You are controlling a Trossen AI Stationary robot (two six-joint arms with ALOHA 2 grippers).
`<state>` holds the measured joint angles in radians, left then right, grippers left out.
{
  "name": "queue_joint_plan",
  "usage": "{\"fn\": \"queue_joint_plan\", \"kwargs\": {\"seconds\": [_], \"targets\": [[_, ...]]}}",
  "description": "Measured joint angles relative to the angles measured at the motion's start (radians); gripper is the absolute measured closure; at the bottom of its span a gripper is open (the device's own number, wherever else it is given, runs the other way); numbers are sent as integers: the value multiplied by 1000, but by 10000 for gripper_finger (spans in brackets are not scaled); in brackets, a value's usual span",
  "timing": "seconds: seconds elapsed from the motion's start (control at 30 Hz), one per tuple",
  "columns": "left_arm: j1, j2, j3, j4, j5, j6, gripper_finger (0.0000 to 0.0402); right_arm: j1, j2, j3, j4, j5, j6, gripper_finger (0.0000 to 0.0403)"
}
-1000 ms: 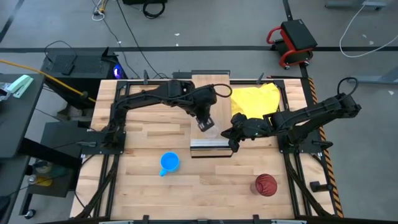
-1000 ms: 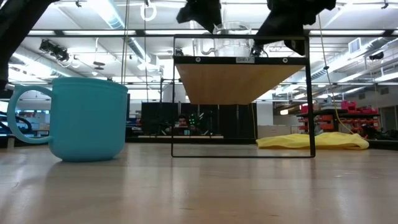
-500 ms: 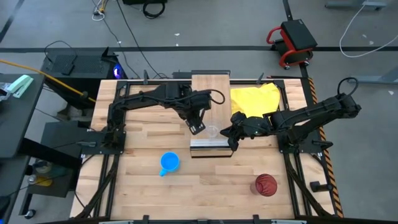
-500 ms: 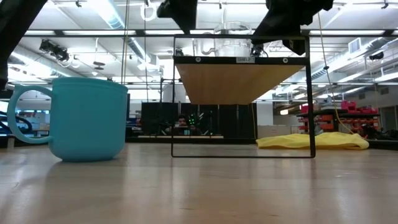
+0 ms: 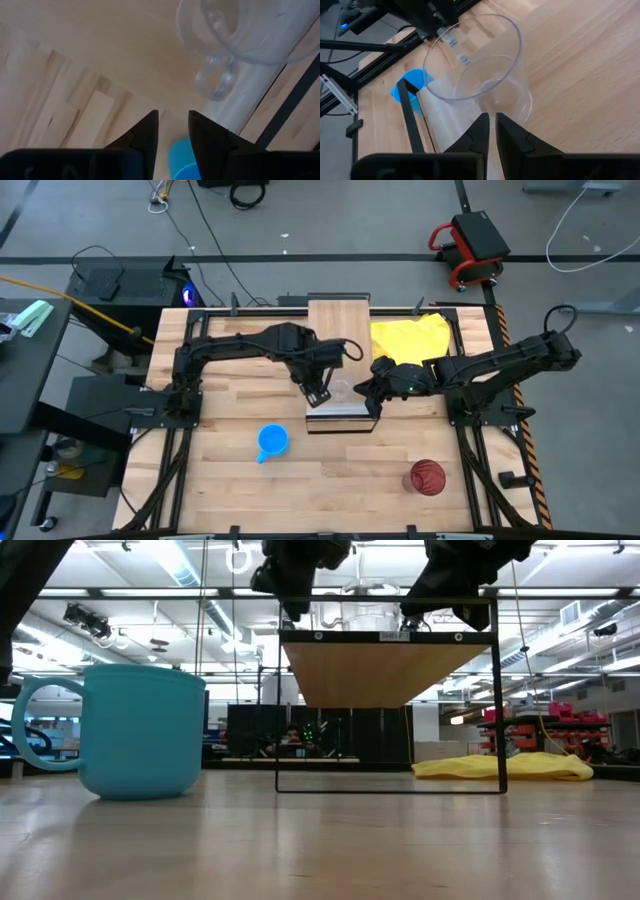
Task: Stack small to large cups/mugs on shelf
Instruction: Put the transparent mug on the shelf
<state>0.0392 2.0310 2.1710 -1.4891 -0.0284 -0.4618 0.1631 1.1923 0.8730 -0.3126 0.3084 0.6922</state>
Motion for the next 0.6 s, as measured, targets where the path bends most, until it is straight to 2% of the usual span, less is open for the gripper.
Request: {"fn": "queue_joint_plan", "kwargs": {"seconds": [0.3, 0.6], "targets": [[3, 0, -1, 63, 1, 2, 287, 0, 0, 0, -1, 1, 2, 365], [5, -3, -1, 21, 0, 2, 291, 4, -1, 0, -13, -1, 4, 365]]}}
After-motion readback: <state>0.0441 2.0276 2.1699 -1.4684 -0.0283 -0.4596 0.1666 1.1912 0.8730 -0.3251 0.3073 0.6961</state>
